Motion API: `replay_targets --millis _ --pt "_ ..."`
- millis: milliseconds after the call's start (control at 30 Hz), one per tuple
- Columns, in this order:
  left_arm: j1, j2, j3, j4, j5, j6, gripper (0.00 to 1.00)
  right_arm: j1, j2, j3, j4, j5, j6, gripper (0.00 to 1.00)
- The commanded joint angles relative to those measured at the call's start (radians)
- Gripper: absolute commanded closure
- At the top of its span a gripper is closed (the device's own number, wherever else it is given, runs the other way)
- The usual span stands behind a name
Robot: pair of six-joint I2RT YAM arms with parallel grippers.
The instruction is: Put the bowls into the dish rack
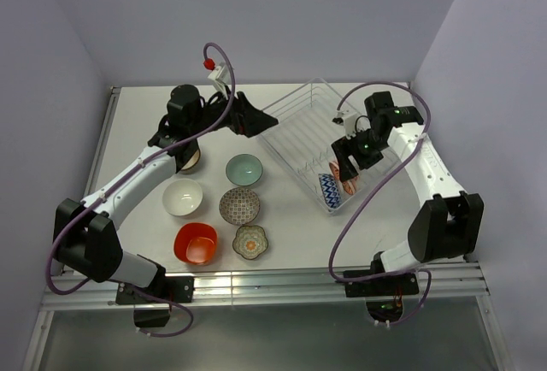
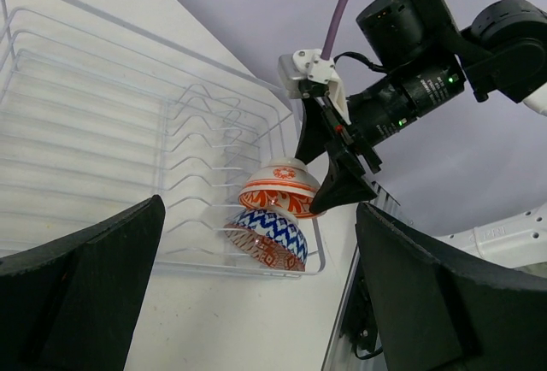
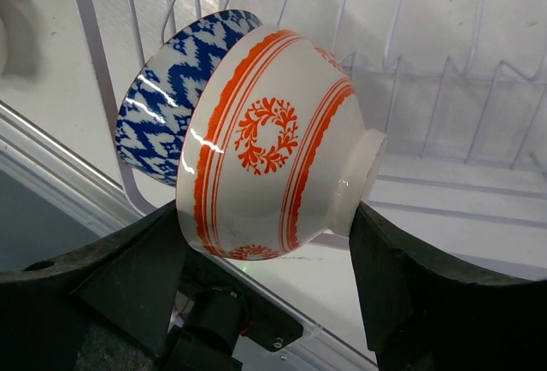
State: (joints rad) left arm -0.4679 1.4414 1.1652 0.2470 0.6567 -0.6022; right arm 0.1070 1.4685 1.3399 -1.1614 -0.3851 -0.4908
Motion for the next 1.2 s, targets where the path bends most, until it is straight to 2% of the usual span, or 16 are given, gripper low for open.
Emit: replay_targets --millis 0,67,333,367,433,467,567,667,1167 --pt "0.003 -0.019 0.013 0.006 -0.011 0.025 0.01 0.011 0.004 -0.007 0.04 0.006 0.031 1.0" --pt "0.002 -0.019 0.008 0.005 -0.012 0.03 0.01 0.019 0.015 -0.01 0.04 0.003 0.047 0.99" --pt "0.002 -0.022 -0.009 -0.005 -0.025 0.042 0.01 0.031 0.039 -0.036 0.046 0.003 0.092 0.76" --pt "0.002 -0.026 -0.015 -0.006 -0.028 0.042 0.0 0.034 0.042 -0.041 0.049 0.003 0.093 0.68" --pt "0.003 -0.029 -0.021 -0.009 -0.032 0.047 0.01 0.039 0.05 -0.047 0.049 -0.001 0.098 0.61" --pt "0.003 -0.032 -0.025 -0.018 -0.035 0.048 0.01 0.04 0.052 -0.047 0.049 0.0 0.101 0.52" --pt "0.003 -0.038 -0.027 -0.037 -0.043 0.062 0.0 0.048 0.052 -0.051 0.057 0.012 0.101 0.38" --pt "0.002 -0.047 -0.033 -0.051 -0.048 0.077 0.01 0.048 0.049 -0.053 0.055 0.025 0.09 0.29" --pt "0.002 -0.102 -0.082 -0.12 -0.057 0.16 0.01 0.048 0.015 -0.042 0.034 0.009 0.054 0.03"
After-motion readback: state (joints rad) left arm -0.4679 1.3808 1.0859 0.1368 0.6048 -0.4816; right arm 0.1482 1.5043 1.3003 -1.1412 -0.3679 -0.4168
